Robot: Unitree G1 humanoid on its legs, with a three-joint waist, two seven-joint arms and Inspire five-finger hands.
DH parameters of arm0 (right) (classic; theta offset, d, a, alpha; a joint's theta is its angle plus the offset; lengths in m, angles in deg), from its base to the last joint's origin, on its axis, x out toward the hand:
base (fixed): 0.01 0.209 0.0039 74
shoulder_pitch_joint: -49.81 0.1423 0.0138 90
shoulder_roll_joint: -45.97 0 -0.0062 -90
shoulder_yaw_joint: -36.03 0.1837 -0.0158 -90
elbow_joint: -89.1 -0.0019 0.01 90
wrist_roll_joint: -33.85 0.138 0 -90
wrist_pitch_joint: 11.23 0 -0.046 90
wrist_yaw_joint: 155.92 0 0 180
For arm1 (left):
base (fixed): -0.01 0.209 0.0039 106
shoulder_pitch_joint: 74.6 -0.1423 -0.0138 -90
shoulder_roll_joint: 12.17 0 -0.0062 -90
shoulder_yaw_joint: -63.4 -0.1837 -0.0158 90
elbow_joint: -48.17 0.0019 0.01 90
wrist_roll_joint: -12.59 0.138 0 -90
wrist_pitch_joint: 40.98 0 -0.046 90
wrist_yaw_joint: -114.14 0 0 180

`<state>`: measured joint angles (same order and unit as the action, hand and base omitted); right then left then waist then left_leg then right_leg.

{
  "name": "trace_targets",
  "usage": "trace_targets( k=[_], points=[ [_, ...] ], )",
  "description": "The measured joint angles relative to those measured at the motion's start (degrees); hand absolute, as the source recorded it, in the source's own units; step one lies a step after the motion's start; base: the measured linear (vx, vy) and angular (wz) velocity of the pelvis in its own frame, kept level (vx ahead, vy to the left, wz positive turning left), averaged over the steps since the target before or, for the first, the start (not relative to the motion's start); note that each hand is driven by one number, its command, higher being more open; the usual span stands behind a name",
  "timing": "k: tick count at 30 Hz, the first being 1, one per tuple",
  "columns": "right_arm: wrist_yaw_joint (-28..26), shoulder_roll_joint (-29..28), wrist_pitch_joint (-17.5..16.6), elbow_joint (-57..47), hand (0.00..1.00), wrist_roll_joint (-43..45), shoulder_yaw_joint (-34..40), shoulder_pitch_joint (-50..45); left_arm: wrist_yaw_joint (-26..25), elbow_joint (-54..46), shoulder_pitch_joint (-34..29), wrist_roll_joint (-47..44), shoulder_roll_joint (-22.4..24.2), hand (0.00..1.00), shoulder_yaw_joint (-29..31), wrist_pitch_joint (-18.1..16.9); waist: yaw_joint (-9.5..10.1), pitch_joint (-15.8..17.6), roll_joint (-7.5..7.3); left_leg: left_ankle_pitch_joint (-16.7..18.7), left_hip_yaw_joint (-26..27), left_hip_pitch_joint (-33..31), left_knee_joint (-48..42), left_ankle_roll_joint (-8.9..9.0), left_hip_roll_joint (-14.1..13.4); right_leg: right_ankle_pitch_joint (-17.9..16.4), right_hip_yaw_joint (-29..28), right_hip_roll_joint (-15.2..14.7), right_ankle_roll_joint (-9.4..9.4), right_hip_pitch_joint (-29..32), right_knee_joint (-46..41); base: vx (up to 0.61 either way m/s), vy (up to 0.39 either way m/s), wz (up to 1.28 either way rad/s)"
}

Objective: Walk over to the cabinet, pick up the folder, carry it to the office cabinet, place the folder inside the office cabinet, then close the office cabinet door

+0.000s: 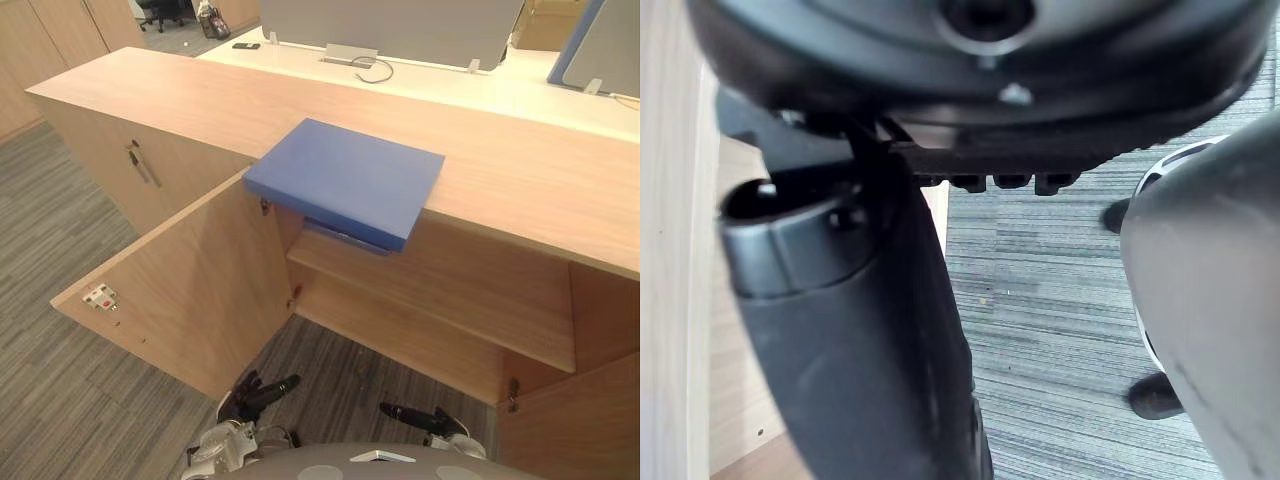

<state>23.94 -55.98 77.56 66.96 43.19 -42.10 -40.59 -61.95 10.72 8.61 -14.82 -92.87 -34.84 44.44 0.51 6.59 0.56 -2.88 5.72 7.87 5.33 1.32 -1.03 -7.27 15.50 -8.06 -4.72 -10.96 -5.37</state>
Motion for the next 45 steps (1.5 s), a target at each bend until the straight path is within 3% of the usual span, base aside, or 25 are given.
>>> trace_targets(
  k=[4,6,10,17,19,27,36,45],
  points=[
    [0.1,0.3,0.6,-0.6,1.00,0.0,-0.7,0.1,-0.2,-15.1,-5.2,1.3,-1.0,1.00,-4.4,1.3,-0.63,-0.5,0.05,-1.3,-1.7,-1.7,0.0,-0.30,0.7,-1.4,1.5,-0.5,-0.48,0.5,0.6,-0.13,-0.006,0.24],
    [0.2,0.5,0.6,-0.4,1.00,-0.1,-2.4,0.1,0.2,-30.8,-9.7,3.5,-0.8,1.00,-6.7,1.6,-0.13,-1.2,-0.02,-1.7,-2.7,-3.2,0.0,0.02,0.8,-1.4,1.8,-0.3,-0.37,1.3,0.8,-0.06,0.014,0.27],
    [0.6,0.4,0.5,0.9,1.00,-0.2,-3.4,-0.1,1.2,-46.4,-12.8,11.9,0.4,1.00,-6.3,-0.1,1.04,-2.7,-0.62,-2.2,-3.2,-4.6,0.0,-0.38,1.1,-1.0,1.3,0.0,-0.85,1.8,2.0,0.01,0.003,0.11],
    [0.8,-0.4,0.6,1.7,1.00,-0.2,-3.6,0.0,-4.4,-51.0,-14.0,25.2,1.4,1.00,-3.8,-0.9,2.29,-3.3,-1.93,-2.3,-3.2,-4.4,0.0,-0.58,1.7,0.1,1.7,0.0,-0.90,0.5,2.7,0.06,-0.016,0.05],
    [1.5,-0.5,0.6,1.8,1.00,-0.1,-4.5,0.0,-9.1,-51.0,-14.2,31.7,1.4,1.00,-3.8,-1.9,2.65,-3.1,-2.27,-2.3,-3.2,-4.3,0.0,-0.57,1.7,0.1,1.8,0.1,-0.89,0.3,2.8,0.00,-0.025,0.04],
    [3.4,-1.2,0.3,1.8,1.00,0.2,-5.9,0.0,-18.9,-56.1,-14.0,40.2,2.3,1.00,-0.6,-3.1,2.57,-2.9,-3.42,-2.2,-2.4,-3.4,0.0,-0.44,1.3,0.1,1.1,0.1,-0.95,0.0,3.6,-0.06,0.000,-0.05],
    [3.4,-1.4,-0.3,1.7,1.00,0.1,-8.1,0.0,-23.4,-57.8,-12.7,46.6,2.6,1.00,1.4,-3.2,2.47,-3.4,-4.19,-1.8,-1.2,-3.6,0.0,-0.51,1.5,0.7,-0.2,0.1,-1.00,0.3,4.6,0.00,0.002,-0.07],
    [3.2,-1.1,-0.4,2.0,1.00,0.1,-9.8,0.5,-25.3,-58.5,-5.8,61.6,-1.5,1.00,-0.4,-3.5,2.16,-3.6,-4.15,-1.2,0.2,-3.5,0.0,-0.19,1.3,0.8,-1.8,0.3,-0.98,0.9,4.6,0.03,-0.014,-0.09]
  ],
)
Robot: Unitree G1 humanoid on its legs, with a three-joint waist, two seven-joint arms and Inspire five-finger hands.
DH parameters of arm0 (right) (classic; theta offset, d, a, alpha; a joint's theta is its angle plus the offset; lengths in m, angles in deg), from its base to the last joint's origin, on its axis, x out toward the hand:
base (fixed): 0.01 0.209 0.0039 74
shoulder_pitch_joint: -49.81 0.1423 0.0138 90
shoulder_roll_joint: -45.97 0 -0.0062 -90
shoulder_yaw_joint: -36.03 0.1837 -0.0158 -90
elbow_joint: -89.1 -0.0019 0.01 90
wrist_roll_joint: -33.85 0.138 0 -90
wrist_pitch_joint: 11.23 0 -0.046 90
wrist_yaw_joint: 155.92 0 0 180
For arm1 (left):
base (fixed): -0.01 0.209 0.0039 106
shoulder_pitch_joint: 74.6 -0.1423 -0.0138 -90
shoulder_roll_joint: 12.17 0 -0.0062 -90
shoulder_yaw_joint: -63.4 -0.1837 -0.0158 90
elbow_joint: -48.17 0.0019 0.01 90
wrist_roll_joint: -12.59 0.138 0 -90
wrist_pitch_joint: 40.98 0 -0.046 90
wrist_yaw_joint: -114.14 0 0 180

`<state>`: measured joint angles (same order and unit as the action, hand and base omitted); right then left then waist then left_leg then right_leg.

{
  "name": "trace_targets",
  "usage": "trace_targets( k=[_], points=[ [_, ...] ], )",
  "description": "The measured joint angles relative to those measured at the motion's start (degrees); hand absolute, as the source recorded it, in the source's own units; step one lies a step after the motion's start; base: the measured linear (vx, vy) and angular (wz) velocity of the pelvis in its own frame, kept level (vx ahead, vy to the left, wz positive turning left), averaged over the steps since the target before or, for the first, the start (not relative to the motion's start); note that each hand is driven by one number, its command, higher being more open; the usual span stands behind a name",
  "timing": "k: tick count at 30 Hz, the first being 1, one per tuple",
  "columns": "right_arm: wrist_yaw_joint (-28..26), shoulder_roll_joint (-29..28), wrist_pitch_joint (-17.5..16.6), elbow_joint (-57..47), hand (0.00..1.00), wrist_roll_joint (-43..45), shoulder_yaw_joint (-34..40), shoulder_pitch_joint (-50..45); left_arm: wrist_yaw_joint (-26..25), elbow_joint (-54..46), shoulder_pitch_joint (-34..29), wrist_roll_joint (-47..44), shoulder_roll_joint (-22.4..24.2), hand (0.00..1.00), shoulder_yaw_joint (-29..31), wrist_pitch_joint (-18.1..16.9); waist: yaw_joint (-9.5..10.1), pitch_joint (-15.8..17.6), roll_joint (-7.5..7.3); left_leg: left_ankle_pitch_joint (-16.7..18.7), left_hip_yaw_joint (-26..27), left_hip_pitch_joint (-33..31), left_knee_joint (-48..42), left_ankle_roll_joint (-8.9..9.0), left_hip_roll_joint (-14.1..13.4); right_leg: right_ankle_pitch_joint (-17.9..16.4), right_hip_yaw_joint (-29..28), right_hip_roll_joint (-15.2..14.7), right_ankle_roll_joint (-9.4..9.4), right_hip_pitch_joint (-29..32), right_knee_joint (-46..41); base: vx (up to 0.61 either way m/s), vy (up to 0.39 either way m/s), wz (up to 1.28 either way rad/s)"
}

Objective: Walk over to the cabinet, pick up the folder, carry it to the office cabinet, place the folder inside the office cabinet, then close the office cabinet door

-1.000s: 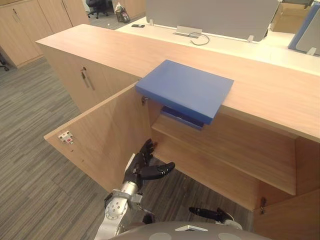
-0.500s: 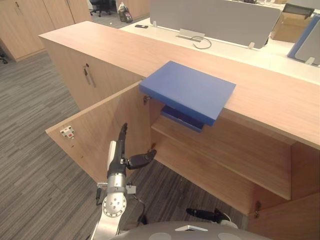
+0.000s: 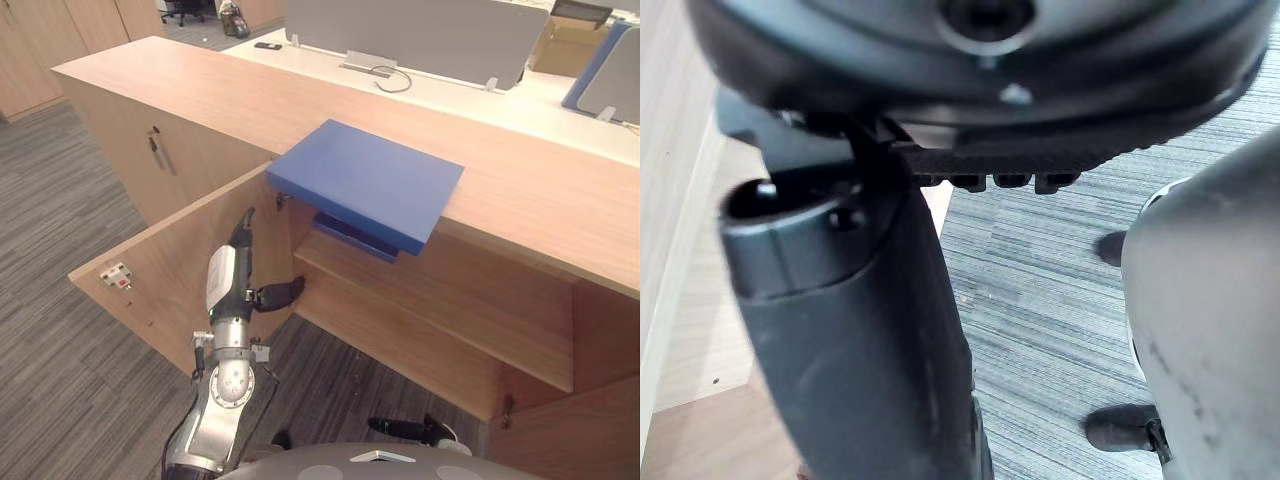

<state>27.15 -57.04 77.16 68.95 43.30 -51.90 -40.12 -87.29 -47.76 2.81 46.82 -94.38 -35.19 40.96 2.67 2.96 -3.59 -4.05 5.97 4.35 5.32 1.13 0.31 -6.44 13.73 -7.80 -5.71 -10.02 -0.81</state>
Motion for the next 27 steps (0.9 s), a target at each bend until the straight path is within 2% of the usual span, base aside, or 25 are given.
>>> trace_targets(
  k=[7,12,16,27],
  points=[
    [-0.2,0.3,0.0,0.0,1.00,0.0,-0.5,0.6,-1.9,-0.4,4.0,5.5,-3.0,1.00,0.0,-0.6,-1.17,0.0,0.06,0.1,0.4,0.1,0.0,0.06,0.0,0.1,-0.3,0.0,0.01,0.1,0.0,0.00,-0.002,-0.03],
    [-0.2,0.5,0.0,0.0,1.00,-0.1,-0.5,0.7,-3.2,-0.4,5.8,9.2,-4.0,1.00,-0.1,-0.5,-1.26,-0.2,0.31,0.4,1.6,0.1,0.0,0.01,-0.1,0.5,-1.6,-0.1,-0.01,0.9,0.1,-0.01,0.006,-0.14],
    [-0.2,0.5,0.0,0.0,1.00,-0.1,-0.5,0.7,-4.3,-0.5,7.7,9.4,-4.7,1.00,-0.7,-0.5,-1.29,-0.2,0.32,0.5,1.7,0.1,0.0,-0.05,0.0,0.5,-1.8,-0.1,-0.04,0.9,0.1,0.00,0.002,-0.01],
    [-0.2,0.5,0.0,0.0,1.00,-0.1,-0.5,0.7,-4.7,-2.5,7.7,9.7,-5.0,1.00,-0.2,-0.5,-1.26,-0.2,0.32,0.6,2.1,0.1,0.0,-0.12,0.0,1.1,-2.3,-0.1,-0.09,0.9,0.9,0.00,-0.002,-0.02]
  ],
)
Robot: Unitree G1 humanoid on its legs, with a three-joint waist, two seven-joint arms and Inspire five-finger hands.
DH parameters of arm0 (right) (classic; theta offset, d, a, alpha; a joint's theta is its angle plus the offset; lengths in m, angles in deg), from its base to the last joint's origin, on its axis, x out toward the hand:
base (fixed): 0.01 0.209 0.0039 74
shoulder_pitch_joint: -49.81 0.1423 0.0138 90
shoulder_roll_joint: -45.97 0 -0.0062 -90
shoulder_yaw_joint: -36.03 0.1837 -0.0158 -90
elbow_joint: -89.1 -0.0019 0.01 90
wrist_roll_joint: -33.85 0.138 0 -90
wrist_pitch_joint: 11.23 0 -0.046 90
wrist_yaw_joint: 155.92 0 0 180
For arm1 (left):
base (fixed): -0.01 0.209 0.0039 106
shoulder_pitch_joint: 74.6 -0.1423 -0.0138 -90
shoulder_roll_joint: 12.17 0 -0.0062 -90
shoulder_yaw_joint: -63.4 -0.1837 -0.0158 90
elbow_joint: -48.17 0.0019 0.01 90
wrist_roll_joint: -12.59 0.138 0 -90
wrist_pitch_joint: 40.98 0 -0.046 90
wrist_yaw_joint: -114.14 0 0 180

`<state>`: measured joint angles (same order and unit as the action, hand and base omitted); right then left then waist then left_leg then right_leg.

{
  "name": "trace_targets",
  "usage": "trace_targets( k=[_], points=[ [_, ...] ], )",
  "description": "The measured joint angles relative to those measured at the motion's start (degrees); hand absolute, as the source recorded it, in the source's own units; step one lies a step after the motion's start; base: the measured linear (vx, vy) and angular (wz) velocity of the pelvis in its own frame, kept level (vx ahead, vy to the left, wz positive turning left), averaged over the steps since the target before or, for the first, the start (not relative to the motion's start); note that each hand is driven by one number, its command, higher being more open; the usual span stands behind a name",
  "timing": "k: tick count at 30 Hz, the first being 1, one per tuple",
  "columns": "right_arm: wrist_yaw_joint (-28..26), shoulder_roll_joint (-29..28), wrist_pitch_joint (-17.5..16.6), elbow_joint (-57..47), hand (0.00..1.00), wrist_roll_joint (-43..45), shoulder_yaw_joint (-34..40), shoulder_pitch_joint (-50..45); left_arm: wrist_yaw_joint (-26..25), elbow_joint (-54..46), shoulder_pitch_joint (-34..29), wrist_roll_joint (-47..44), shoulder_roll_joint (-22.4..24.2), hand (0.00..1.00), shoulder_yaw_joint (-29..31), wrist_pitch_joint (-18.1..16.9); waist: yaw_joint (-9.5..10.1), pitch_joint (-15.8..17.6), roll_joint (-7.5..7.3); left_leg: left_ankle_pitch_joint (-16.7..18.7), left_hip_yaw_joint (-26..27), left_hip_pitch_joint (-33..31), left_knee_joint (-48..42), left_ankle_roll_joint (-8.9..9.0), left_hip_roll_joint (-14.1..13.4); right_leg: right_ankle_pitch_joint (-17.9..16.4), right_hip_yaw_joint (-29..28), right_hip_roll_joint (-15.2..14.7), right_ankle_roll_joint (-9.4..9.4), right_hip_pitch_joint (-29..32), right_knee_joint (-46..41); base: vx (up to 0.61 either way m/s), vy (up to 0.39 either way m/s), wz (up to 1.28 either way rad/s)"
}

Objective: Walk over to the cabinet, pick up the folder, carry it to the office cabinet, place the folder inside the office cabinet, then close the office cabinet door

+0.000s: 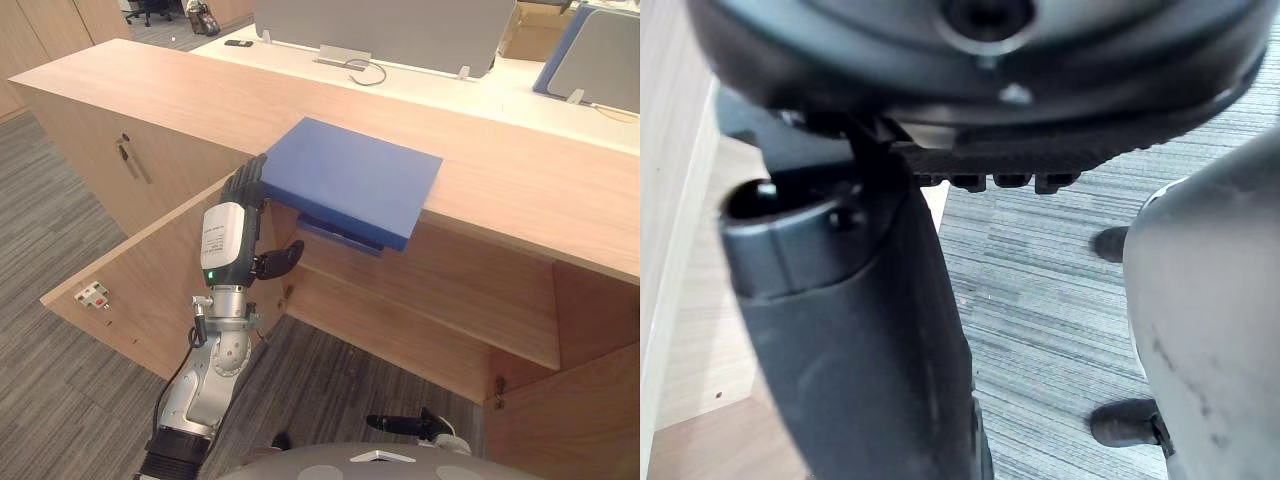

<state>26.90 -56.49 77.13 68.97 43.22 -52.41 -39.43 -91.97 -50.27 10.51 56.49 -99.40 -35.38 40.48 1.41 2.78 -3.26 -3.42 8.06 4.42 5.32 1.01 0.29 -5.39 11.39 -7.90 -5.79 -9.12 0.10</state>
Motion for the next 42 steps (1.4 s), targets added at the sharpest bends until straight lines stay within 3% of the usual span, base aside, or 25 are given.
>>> trace_targets(
  k=[13,24,31,42],
  points=[
    [-0.1,0.0,0.0,0.0,1.00,0.0,0.0,0.0,0.0,0.0,-0.1,-0.3,1.2,1.00,2.3,0.1,-0.02,0.0,-0.03,0.0,-0.2,0.0,0.0,-0.02,0.0,0.0,0.2,0.0,-0.02,-0.1,0.0,0.00,0.000,0.00],
    [-1.0,0.0,0.0,0.1,1.00,-0.1,0.0,0.0,0.1,2.0,7.1,1.8,-1.5,1.00,-4.8,0.1,-0.24,0.0,-0.07,0.0,0.9,0.5,0.0,-0.05,0.0,0.3,-0.6,0.0,-0.04,-0.2,-0.1,0.00,0.000,-0.03],
    [-0.8,-0.3,0.0,0.1,1.00,-0.2,0.4,0.4,0.6,8.9,10.1,4.1,-2.7,1.00,-9.5,0.1,-1.70,0.0,-0.08,0.0,1.3,0.8,0.0,-0.03,0.0,0.4,-0.7,0.0,0.04,-0.2,0.1,0.00,0.000,-0.02],
    [-0.9,-0.4,0.0,0.1,1.00,-0.2,1.3,0.3,2.6,14.1,14.0,6.3,-5.2,1.00,-11.2,0.1,-1.78,0.0,-0.07,0.1,2.4,0.8,0.0,-0.02,0.0,1.5,-2.0,0.1,0.09,-0.1,1.2,0.00,0.003,-0.06]
  ],
)
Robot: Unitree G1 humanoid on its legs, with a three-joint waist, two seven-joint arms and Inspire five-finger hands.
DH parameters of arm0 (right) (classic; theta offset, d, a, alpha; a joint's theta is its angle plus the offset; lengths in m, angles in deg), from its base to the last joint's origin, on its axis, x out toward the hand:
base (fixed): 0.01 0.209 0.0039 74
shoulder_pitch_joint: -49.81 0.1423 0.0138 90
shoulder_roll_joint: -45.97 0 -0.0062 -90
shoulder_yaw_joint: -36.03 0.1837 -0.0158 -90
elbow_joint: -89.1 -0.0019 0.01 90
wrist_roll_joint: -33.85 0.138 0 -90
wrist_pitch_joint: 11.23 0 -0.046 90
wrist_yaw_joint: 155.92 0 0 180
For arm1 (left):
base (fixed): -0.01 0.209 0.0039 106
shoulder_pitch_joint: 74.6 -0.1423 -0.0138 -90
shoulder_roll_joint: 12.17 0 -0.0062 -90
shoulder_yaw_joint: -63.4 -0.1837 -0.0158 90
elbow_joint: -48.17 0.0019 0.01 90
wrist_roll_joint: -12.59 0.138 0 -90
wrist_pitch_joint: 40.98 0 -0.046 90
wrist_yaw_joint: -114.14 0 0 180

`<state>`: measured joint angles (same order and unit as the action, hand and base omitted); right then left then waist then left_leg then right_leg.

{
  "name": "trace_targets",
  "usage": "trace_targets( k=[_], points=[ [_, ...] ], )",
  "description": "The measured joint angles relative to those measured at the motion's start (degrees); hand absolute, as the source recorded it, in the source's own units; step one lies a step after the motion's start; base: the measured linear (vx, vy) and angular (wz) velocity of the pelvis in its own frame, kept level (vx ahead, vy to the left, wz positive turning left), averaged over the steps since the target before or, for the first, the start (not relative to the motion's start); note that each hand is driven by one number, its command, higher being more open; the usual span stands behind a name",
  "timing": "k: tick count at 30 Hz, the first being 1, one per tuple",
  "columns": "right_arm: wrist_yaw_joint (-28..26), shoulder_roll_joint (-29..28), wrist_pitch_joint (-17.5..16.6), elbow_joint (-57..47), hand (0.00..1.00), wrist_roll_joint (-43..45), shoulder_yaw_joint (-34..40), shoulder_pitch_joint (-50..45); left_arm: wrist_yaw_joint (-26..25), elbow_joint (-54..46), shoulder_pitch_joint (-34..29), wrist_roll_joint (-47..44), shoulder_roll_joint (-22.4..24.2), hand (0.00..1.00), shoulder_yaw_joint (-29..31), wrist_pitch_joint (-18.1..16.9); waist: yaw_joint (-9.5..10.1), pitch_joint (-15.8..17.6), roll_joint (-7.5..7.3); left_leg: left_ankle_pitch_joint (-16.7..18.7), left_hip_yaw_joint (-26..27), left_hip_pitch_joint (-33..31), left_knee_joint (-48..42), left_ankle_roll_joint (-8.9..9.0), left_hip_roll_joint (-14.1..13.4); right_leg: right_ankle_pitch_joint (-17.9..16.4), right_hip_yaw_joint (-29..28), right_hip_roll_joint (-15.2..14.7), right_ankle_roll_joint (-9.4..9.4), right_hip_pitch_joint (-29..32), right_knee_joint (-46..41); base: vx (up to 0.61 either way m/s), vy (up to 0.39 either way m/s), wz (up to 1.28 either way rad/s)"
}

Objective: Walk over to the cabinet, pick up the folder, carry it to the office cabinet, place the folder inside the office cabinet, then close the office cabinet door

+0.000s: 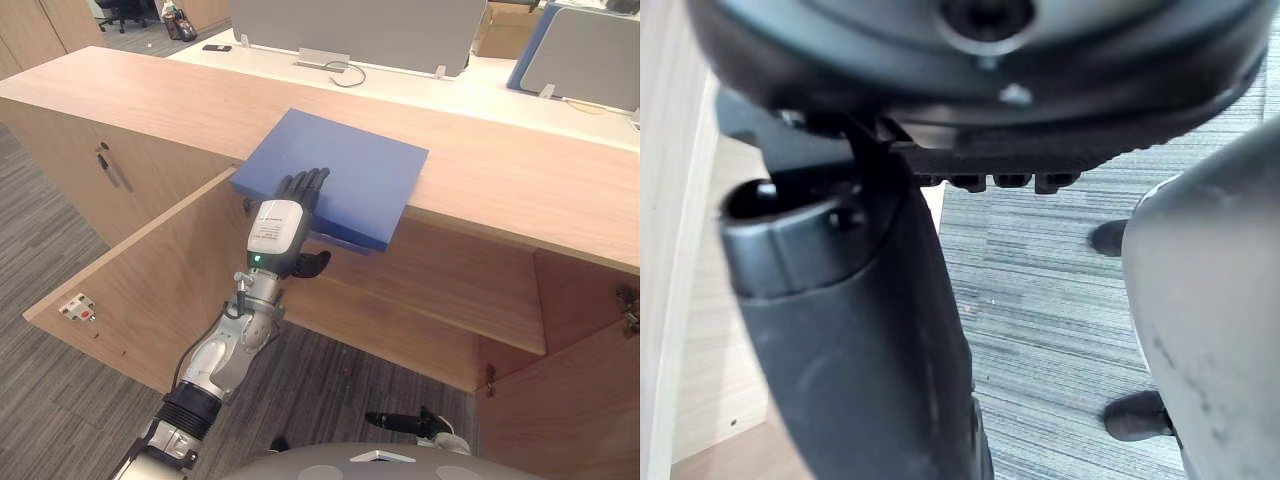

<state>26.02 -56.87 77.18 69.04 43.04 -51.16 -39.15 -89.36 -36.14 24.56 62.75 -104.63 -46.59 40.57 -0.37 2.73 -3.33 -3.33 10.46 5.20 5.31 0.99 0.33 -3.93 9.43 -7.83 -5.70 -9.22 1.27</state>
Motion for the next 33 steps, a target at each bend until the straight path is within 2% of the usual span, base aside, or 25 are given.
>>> trace_targets(
  k=[11,17,21,22,33],
  points=[
    [-0.3,-0.1,0.0,0.0,1.00,0.0,1.5,0.0,0.5,1.2,2.9,0.1,-3.7,1.00,0.0,0.0,-0.58,0.0,0.06,0.0,0.2,0.2,0.0,-0.03,0.0,0.2,-0.3,-0.1,-0.08,0.0,0.0,0.00,0.001,0.00],
    [-0.4,-0.1,0.0,0.0,1.00,-1.0,3.5,0.0,-0.1,1.3,8.5,2.5,-6.6,1.00,0.2,1.4,-1.34,-0.2,0.28,0.0,0.4,0.3,0.0,-0.03,0.1,0.3,-0.5,0.0,0.02,0.0,0.1,0.00,-0.001,-0.01],
    [-0.4,0.1,0.0,0.0,1.00,-2.0,3.5,0.0,-0.4,1.3,11.2,2.9,-6.8,1.00,0.3,2.1,-1.36,-0.2,0.41,0.0,0.4,0.3,0.0,-0.02,0.0,0.4,-0.5,0.0,0.09,0.0,0.1,0.00,0.000,0.00],
    [-0.4,0.1,0.0,0.0,1.00,-2.0,3.5,0.0,-0.4,1.3,11.4,3.9,-6.9,0.00,0.4,2.3,-1.41,-0.3,0.47,0.0,0.5,0.4,0.0,-0.02,0.0,0.4,-0.6,0.0,0.12,0.0,0.1,0.00,-0.001,-0.03],
    [-0.3,0.2,0.0,-0.1,1.00,-2.0,3.8,-0.2,-1.4,6.3,11.6,5.0,-7.3,0.00,0.6,2.2,-1.42,-0.3,0.52,0.1,0.8,0.4,0.0,-0.07,0.1,0.6,-0.8,0.1,0.78,-0.1,0.9,0.00,0.000,-0.01]
  ],
)
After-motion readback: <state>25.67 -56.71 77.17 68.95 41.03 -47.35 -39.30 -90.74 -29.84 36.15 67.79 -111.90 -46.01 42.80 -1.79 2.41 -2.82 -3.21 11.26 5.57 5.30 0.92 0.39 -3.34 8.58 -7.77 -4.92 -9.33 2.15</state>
